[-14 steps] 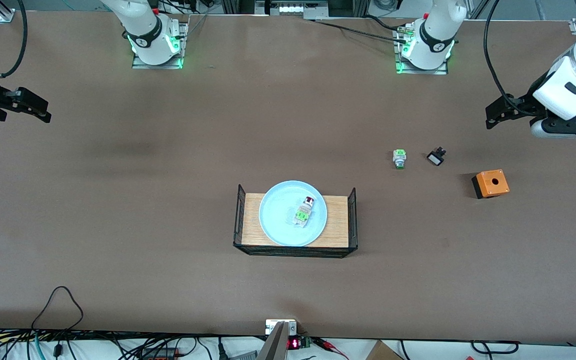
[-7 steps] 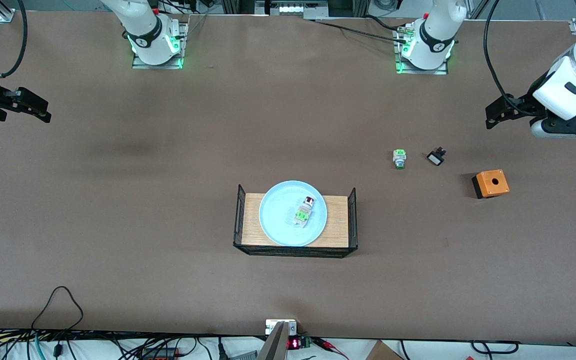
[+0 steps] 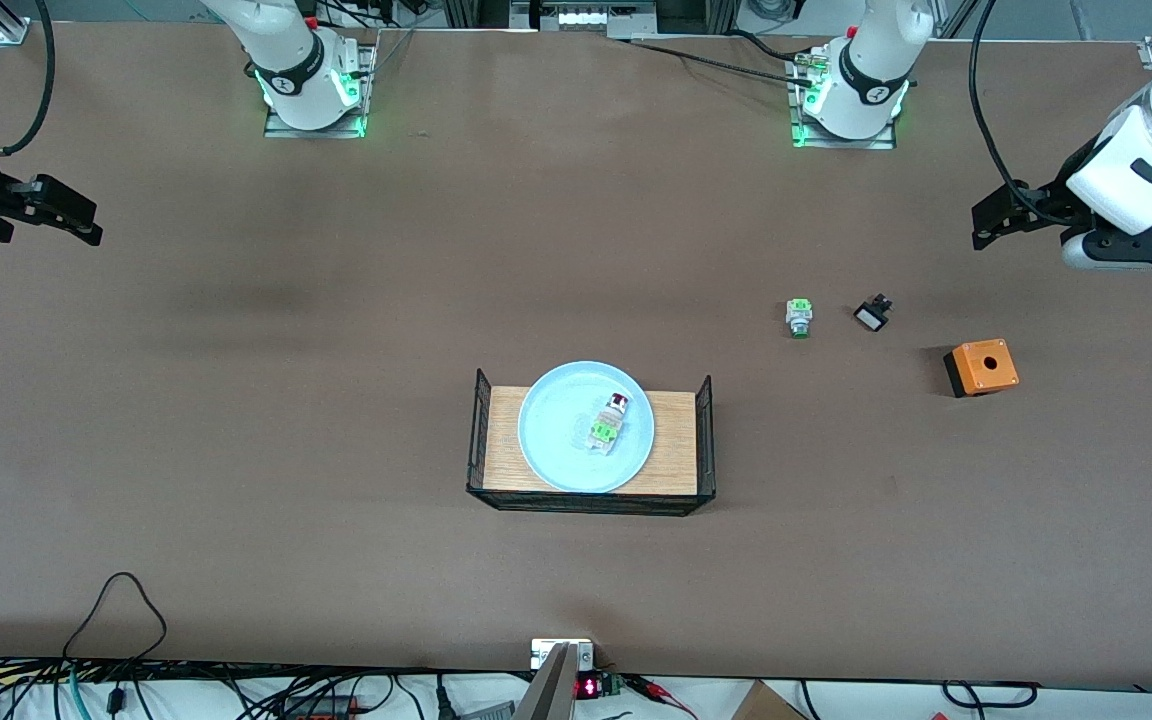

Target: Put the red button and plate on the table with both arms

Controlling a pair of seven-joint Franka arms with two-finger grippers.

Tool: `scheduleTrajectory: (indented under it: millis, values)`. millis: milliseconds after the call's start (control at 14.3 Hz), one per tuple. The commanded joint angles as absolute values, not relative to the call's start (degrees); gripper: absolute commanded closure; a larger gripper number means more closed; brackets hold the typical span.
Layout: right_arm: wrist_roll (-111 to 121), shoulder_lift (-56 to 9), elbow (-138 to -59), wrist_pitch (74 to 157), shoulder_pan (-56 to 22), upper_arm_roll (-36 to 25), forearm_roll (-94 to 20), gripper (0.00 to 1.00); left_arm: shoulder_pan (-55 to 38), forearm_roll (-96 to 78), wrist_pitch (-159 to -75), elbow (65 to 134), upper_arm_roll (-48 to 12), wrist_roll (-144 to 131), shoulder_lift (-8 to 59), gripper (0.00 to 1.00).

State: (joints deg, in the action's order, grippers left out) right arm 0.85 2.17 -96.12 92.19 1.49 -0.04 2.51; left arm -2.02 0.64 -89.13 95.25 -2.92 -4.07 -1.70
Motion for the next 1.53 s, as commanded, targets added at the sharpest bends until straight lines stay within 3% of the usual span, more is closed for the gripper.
scheduleTrajectory:
  millis: [0,767,1116,1465]
  values:
    - [1.1,3.3,-96.8,92.1,2.0,0.1,1.7,0.0,-2.4,-0.4,-85.3,91.6,-2.7,-3.5,0.4,0.0]
    - [1.1,3.3,-96.8,92.1,2.0,0.2,1.7,0.0,-7.0,-0.4,-81.3,87.6,-2.9,-3.0,3.7,0.0]
    - [1.1,3.3,-96.8,92.1,2.0,0.2,1.7,0.0,-18.3,0.0,-82.1,79.0,-2.9,-3.7,12.7,0.0]
    - [1.1,3.3,-96.7,92.0,2.0,0.2,1.7,0.0,-28.0,0.3,-87.4,62.1,-2.5,-7.4,27.7,0.0]
